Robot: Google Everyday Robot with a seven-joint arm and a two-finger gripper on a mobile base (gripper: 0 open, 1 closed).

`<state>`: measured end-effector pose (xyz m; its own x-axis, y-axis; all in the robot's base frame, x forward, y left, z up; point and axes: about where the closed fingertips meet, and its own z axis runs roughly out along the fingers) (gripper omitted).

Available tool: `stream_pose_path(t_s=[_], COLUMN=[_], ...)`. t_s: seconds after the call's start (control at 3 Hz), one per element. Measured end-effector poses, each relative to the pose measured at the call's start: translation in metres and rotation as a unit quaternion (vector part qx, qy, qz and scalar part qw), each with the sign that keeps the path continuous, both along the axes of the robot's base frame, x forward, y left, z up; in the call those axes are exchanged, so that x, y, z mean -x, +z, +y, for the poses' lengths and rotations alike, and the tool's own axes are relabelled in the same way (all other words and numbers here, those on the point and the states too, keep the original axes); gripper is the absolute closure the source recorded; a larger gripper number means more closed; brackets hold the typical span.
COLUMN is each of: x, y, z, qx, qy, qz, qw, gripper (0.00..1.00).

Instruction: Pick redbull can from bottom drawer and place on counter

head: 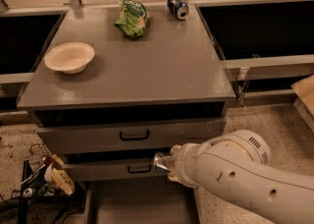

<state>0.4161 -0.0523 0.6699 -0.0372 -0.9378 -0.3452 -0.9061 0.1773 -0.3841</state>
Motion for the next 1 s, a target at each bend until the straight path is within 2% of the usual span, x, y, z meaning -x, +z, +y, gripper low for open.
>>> stream_pose_path(t_s=[0.33, 0.67, 1.0], x=[-0.006, -0.032, -0.044], y=[0.006, 0.059, 0.094], z=[-0.001, -0.010, -0.012], qx=[0.004, 0.028, 0.042], qy=[0.000, 0.001, 0.010], qz=[-0.005, -0.052, -0.083], qw=[1.0000, 0.9983, 0.9956], gripper=[1.00, 1.00, 1.00])
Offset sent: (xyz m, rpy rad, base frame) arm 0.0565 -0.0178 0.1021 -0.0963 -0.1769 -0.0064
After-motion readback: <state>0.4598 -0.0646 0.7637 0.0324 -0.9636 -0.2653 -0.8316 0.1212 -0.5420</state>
